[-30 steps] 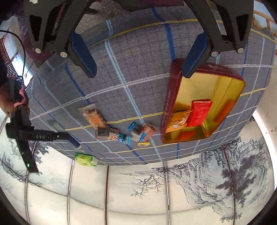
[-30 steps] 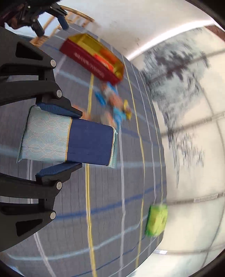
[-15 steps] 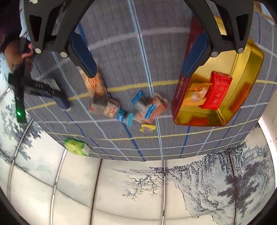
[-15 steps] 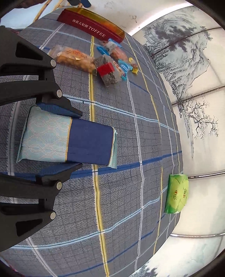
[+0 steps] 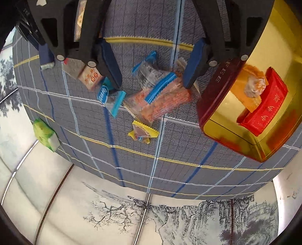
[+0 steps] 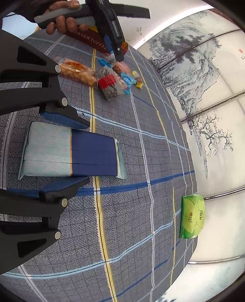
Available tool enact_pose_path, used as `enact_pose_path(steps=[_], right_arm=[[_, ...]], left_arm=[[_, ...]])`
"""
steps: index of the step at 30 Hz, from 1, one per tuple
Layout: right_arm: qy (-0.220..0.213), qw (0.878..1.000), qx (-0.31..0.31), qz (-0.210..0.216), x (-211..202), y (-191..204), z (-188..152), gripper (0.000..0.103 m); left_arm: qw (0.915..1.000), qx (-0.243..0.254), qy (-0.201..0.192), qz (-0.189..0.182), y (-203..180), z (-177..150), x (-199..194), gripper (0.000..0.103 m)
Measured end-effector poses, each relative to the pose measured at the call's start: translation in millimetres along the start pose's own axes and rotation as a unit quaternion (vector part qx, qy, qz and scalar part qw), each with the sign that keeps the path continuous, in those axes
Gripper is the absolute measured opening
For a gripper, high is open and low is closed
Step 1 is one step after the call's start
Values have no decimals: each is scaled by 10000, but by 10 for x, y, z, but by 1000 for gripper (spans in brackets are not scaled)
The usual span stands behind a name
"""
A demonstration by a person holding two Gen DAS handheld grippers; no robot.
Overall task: Organize snacks
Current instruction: 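Grasp the small clear blue-edged packet with the left gripper while the right gripper holds the blue package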
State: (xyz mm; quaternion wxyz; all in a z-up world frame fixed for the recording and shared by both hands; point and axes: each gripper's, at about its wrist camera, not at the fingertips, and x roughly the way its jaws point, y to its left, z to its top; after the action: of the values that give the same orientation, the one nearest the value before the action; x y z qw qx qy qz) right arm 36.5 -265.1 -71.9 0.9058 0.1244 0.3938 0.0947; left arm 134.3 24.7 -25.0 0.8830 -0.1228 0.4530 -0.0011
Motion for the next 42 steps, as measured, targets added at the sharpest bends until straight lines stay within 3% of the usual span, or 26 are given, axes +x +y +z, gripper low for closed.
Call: enact_pose_path(steps=[3, 4, 5, 6, 9, 10, 13, 22, 27, 28, 29, 31, 33, 37, 39, 41, 42], right_arm=[[-21, 9999, 61, 105, -6, -26, -11, 52], [-26, 9999, 78, 125, -6, -30, -11, 52], [-32, 9998, 97, 144, -8, -35, -15, 52], [-37, 9998, 105, 155, -10, -47, -16, 52], [-47, 9998, 131, 157, -15, -48, -18, 52], [-47, 9998, 137, 156, -14, -49, -15, 52], [-53, 9998, 138, 125, -12, -41, -14, 52], [-61, 9999, 95, -11, 0, -26, 5, 52], [-70, 9999, 85, -60, 5, -23, 6, 52], [-70, 9999, 85, -63, 5, -22, 7, 52], [-71, 9999, 88, -59, 3, -21, 4, 52], [-72, 9999, 88, -56, 2, -20, 4, 52], [-75, 9999, 103, -38, 2, -21, 5, 52], [-89, 9999, 148, 16, 3, -37, 7, 52], [-96, 9998, 167, 37, -9, -56, -5, 52], [-104, 9998, 178, 48, -14, -65, -8, 52], [-108, 9998, 180, 49, -14, -69, -17, 52]], left_arm=[[9998, 34, -30, 197, -48, 15, 85, 57], [9997, 62, -68, 246, -62, 13, 92, 53], [9992, 151, -93, 357, -92, 10, 111, 39], [9987, 229, -85, 437, -92, 12, 124, 33], [9983, 429, -8, 397, -110, 3, 102, 26], [9985, 455, 50, 317, -100, -21, 81, 3], [9983, 529, 196, 158, -67, -126, 2, 2], [9958, 907, 37, -141, 36, -402, -370, 0], [9904, 1349, -104, -289, -28, -528, -523, 0], [9884, 1473, -216, -295, -61, -570, -554, 8], [9855, 1665, -211, -236, -113, -592, -552, 32], [9771, 2119, -192, -79, -223, -603, -536, 65], [9647, 2602, -389, -67, -306, -587, -562, 63], [9362, 3487, -105, -436, -409, -499, -570, 63], [9142, 4006, 72, -608, -461, -470, -540, 61], [8748, 4743, 348, -920, -514, -500, -511, 58], [8602, 5001, 369, -928, -525, -518, -505, 55]])
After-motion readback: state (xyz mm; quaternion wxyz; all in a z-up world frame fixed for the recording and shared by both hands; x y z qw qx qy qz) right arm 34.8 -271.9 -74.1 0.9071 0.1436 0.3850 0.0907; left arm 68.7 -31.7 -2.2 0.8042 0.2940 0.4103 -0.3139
